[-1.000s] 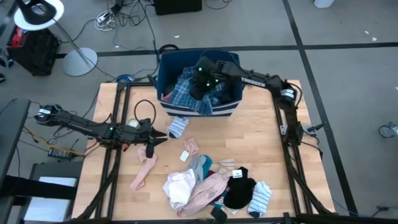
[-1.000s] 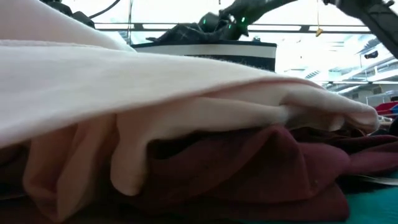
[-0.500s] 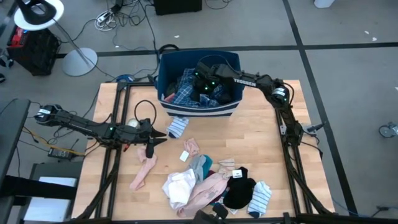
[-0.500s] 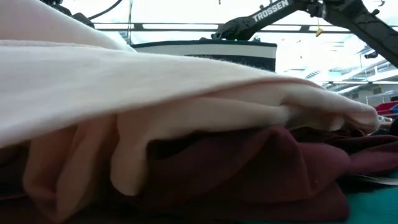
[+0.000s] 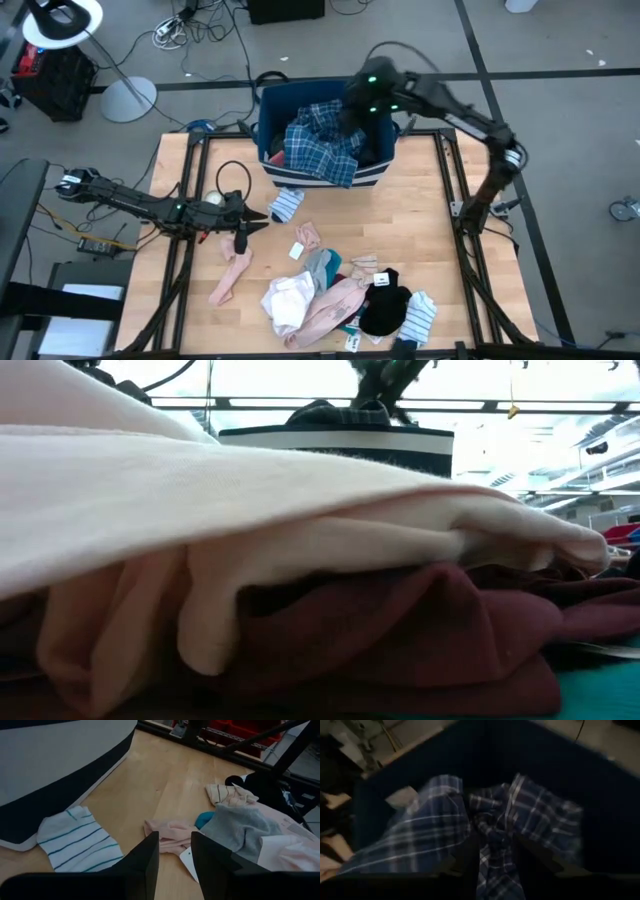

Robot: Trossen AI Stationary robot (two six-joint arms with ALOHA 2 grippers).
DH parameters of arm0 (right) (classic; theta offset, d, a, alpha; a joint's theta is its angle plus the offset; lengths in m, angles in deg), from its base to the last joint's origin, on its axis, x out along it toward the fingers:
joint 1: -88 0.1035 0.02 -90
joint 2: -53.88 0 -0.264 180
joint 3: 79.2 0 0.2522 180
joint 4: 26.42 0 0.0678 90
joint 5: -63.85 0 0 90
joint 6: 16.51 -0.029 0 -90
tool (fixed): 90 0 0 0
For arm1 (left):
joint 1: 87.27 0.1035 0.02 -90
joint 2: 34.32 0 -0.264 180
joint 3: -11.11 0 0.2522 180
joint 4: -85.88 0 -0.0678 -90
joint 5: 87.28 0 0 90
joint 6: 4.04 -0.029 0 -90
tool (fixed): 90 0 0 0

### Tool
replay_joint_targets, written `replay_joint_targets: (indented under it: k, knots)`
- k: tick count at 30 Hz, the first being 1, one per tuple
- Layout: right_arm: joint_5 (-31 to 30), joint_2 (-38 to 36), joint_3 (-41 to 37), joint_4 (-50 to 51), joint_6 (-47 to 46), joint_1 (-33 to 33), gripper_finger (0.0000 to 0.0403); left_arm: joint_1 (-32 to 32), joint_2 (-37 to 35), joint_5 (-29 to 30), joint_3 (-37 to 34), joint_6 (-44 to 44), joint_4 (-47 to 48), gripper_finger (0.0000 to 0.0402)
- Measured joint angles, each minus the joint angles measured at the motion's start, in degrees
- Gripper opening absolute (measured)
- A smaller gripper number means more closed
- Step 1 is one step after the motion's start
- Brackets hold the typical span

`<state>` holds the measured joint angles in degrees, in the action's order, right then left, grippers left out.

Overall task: Sort clothes
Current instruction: Put the top striped sock into the blue laundry organizer

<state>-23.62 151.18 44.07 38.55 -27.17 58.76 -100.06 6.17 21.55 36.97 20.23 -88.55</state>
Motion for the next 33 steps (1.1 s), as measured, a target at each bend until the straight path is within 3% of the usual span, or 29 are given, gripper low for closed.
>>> replay_joint_targets:
  k: [8,12,19,23,28,33]
  knots:
    - [-0.2,-9.6,-0.2,12.3,2.0,3.5,0.0118,0.0,0.0,0.0,0.0,0.3,0.4,0.0119]
    - [-0.1,-14.3,-5.4,13.2,2.3,6.4,0.0117,0.0,0.0,0.0,0.0,0.4,0.4,0.0119]
    - [0.1,-26.1,-23.2,9.0,-1.6,13.8,0.0115,0.0,0.0,0.0,0.0,0.4,0.7,0.0119]
    - [-0.1,-33.8,-35.2,1.6,-7.3,20.7,0.0115,0.0,0.0,0.0,0.0,0.5,2.6,0.0119]
    - [-5.6,-40.2,-48.2,-9.0,-12.6,29.7,0.0115,0.0,0.9,0.8,0.0,1.2,3.2,0.0119]
    - [-10.5,-42.1,-57.9,-17.1,-15.8,35.2,0.0115,0.0,2.9,1.5,0.0,1.1,1.9,0.0119]
